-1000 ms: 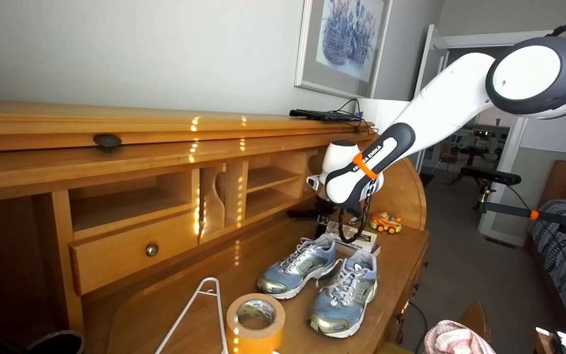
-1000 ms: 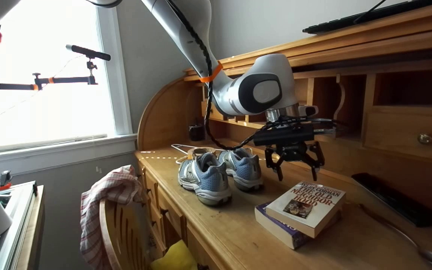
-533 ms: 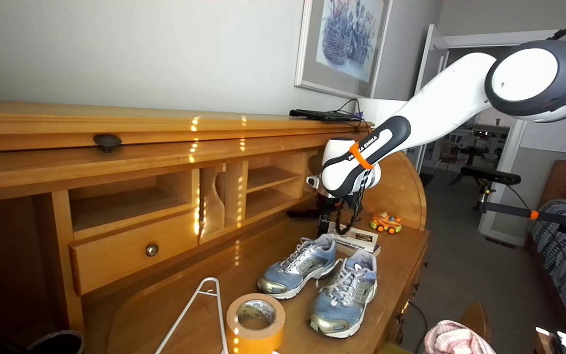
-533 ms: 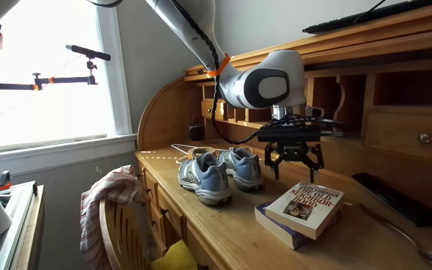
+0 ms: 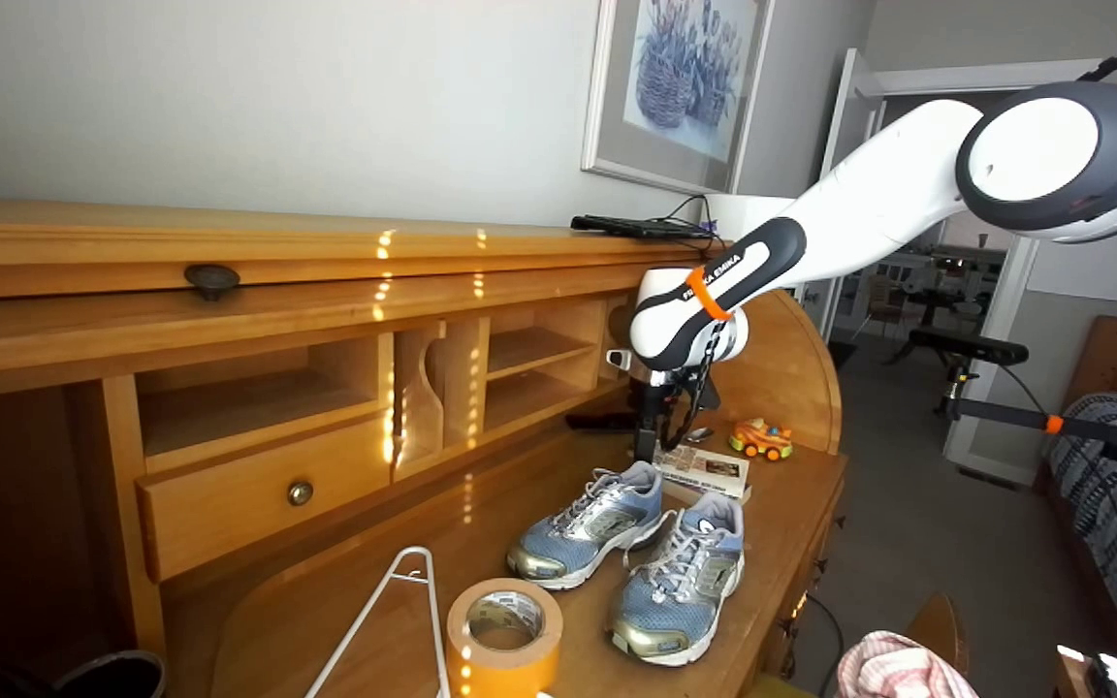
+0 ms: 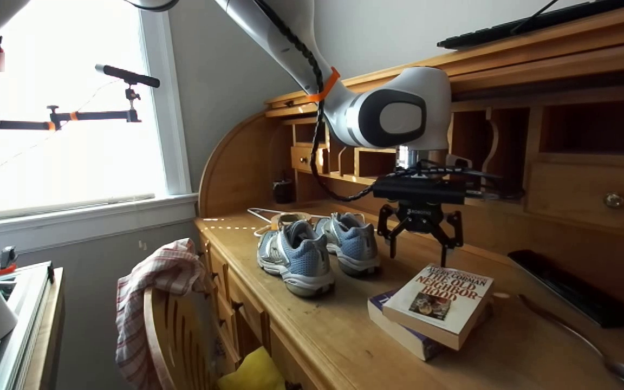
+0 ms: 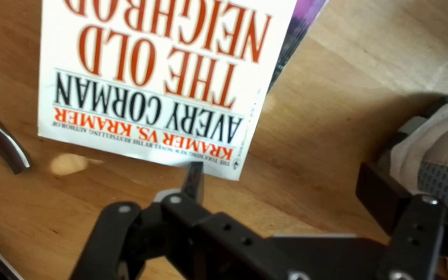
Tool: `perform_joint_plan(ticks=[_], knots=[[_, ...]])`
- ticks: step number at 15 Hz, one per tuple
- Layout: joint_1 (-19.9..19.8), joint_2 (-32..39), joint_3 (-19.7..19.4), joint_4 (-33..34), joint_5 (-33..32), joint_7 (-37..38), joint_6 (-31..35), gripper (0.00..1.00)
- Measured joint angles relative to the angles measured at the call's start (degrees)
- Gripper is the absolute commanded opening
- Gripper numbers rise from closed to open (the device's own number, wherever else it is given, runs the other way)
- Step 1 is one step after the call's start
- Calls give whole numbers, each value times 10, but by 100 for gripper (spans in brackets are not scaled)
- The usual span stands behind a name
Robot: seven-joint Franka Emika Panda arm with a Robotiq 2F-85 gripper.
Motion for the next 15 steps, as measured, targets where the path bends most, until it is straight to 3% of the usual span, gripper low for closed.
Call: perform_joint_plan(ticks=[8,15], knots=[[0,-5,-1,-1,35,-6,-18,100],[10,-42,-20,-22,66,113,-49,100]])
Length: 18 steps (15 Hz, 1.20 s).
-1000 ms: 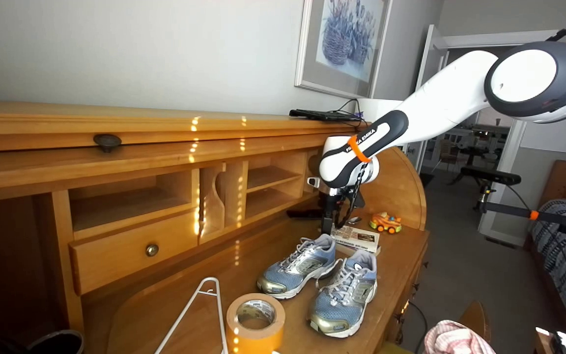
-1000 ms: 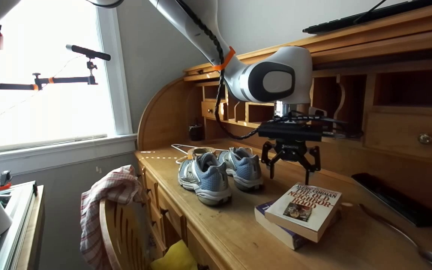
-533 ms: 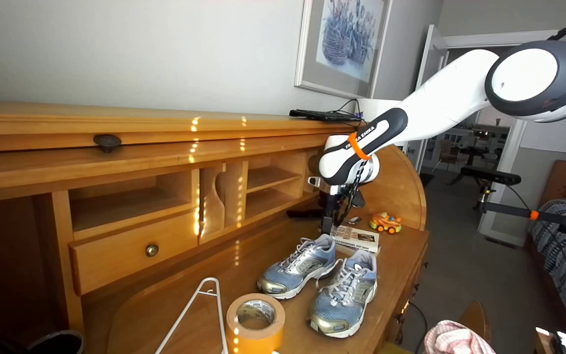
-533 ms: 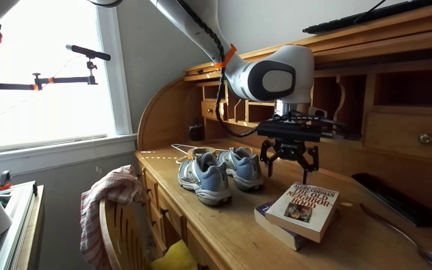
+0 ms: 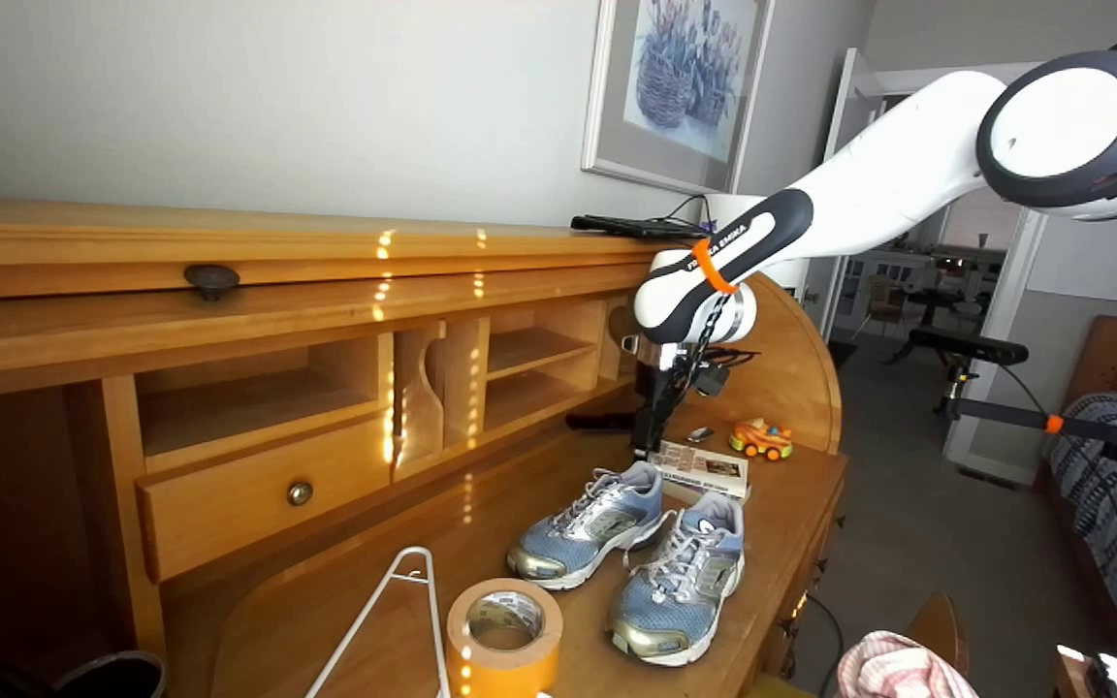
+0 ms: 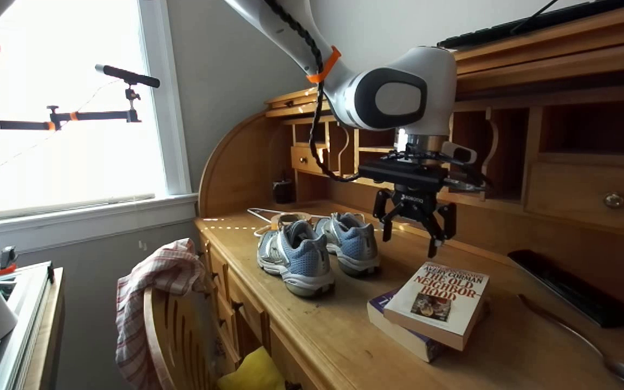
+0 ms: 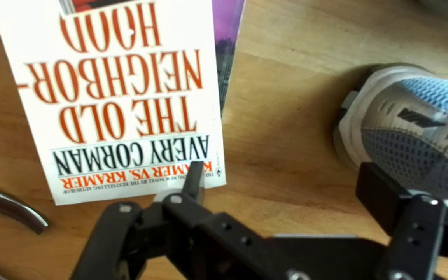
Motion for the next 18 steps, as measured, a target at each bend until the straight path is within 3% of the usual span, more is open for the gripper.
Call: perform_joint_plan(ticks=[5,9,18], knots=[[32,-33,-48,-31,-10,114,37,100],[68,-31,-88,-53,-63,172,78,100],[87,-8,-119,-57,-140,173,103,100]])
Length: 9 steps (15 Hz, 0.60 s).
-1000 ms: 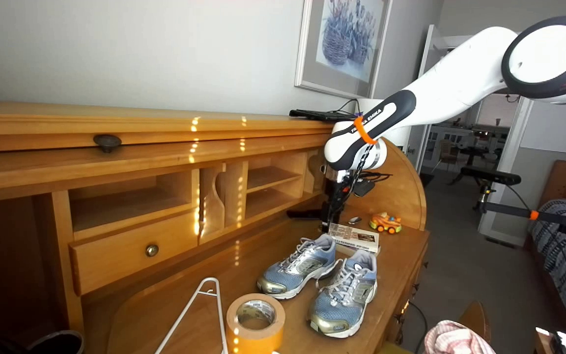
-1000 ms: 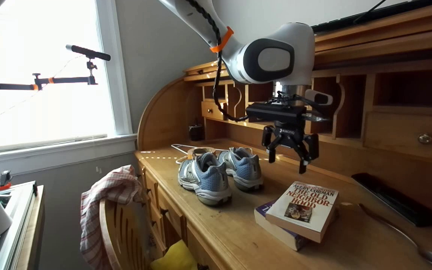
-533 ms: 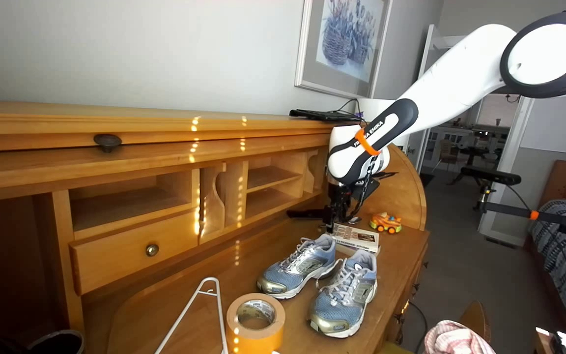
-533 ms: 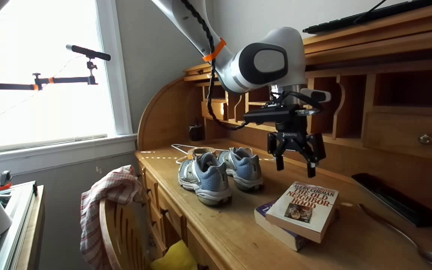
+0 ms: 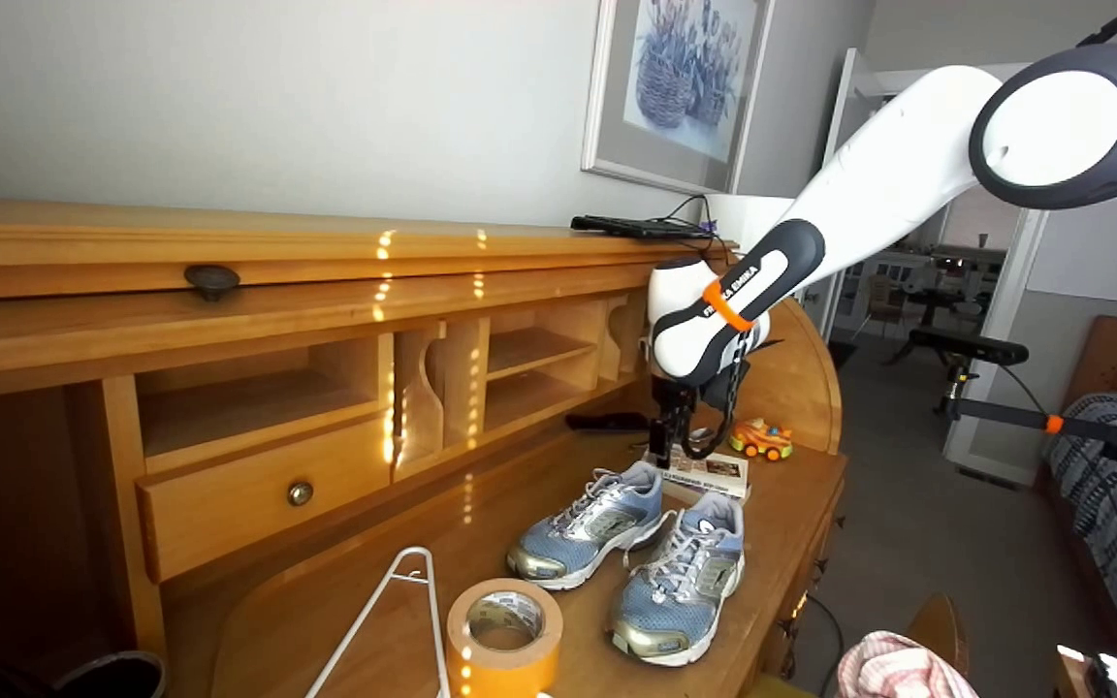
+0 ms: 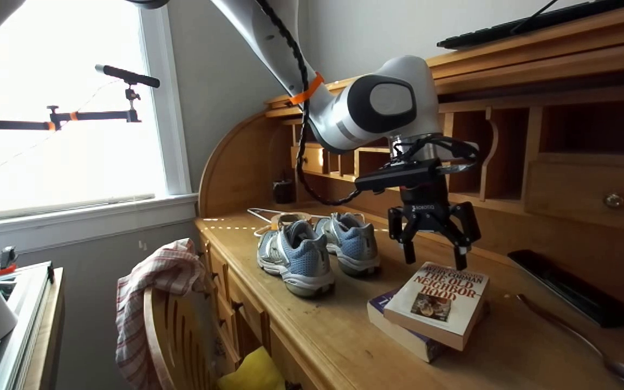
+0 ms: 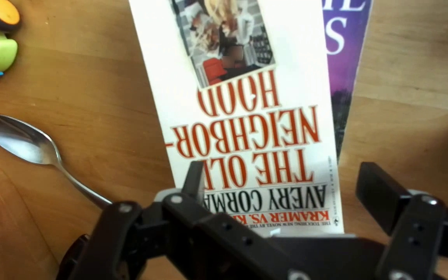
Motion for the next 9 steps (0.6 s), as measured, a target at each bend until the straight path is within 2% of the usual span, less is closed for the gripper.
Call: perform_joint_plan(ticks=[4,9], knots=[[-28,-2,16,1,0,-78,0,100],[-93,-6,63,4,17,-212,0,100]])
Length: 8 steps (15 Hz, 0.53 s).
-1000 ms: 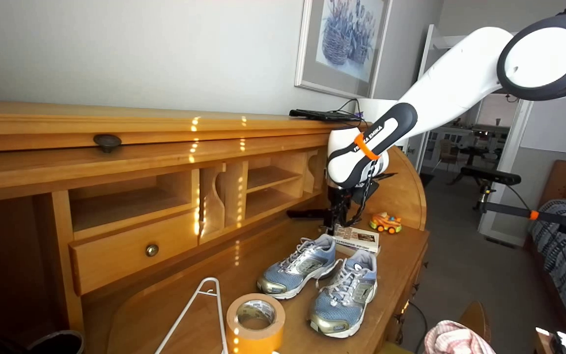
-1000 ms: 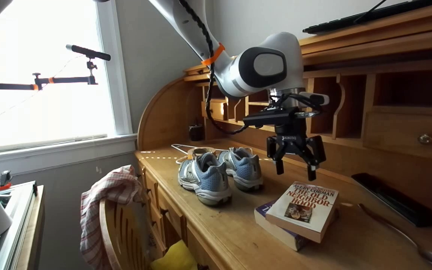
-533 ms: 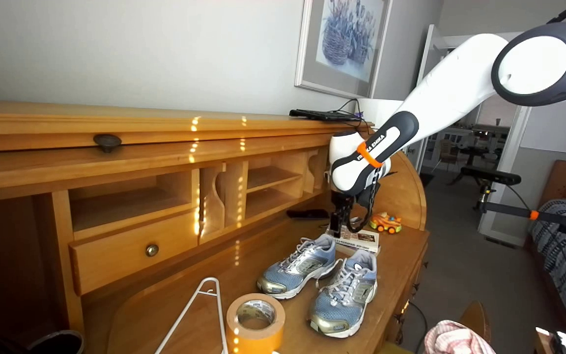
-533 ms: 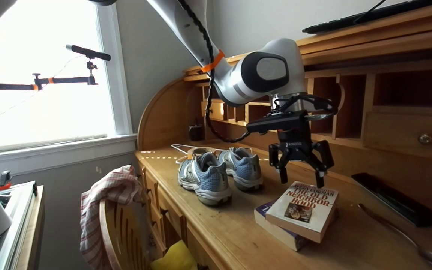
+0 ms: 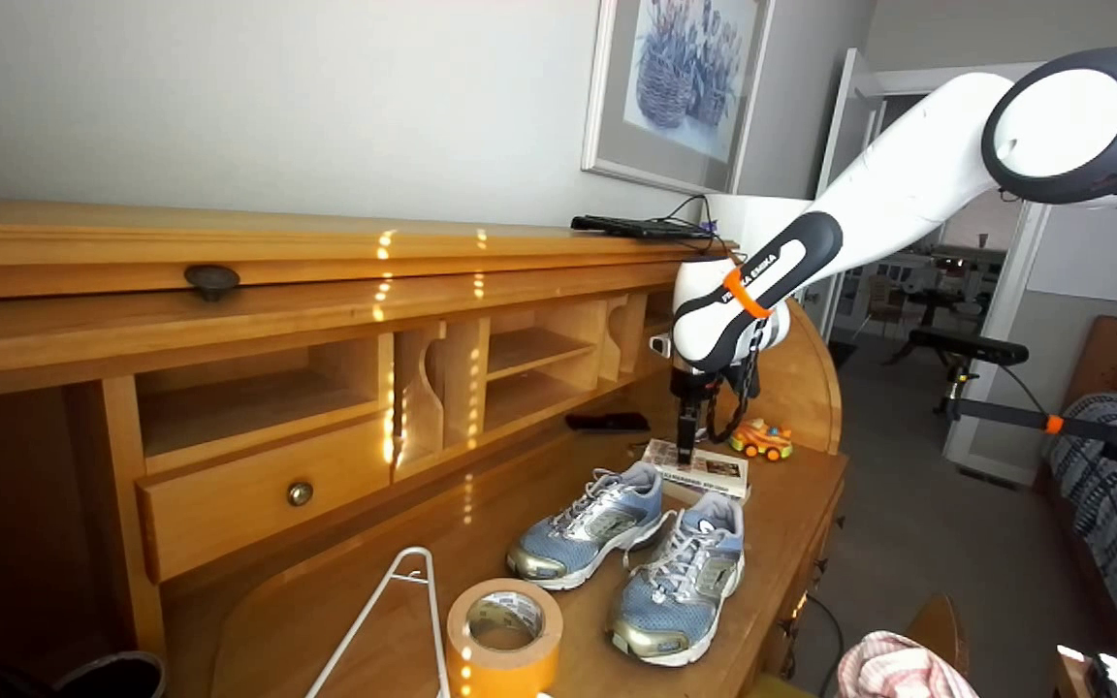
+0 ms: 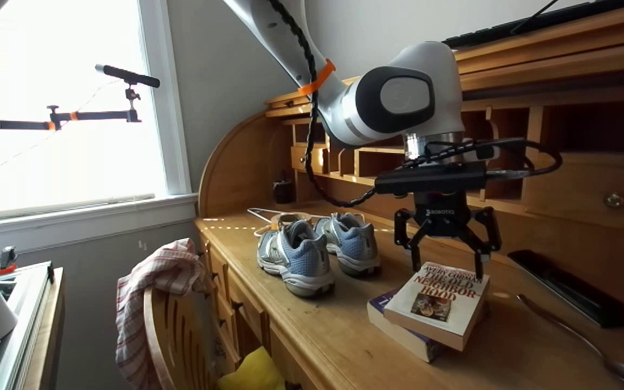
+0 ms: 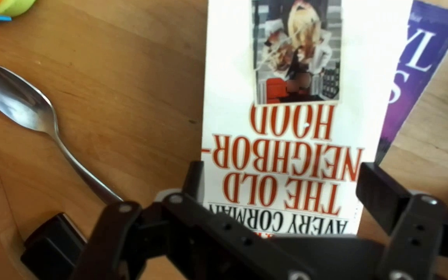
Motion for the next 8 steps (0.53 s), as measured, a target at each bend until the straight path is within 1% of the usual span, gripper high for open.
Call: perform_joint_plan(ticks=[3,5,8], knots=[[-36,1,29,1,38,-79,0,100],[-53,3,42,1,66,-122,0,100],[-67,7,47,4,98,-157,0,100]])
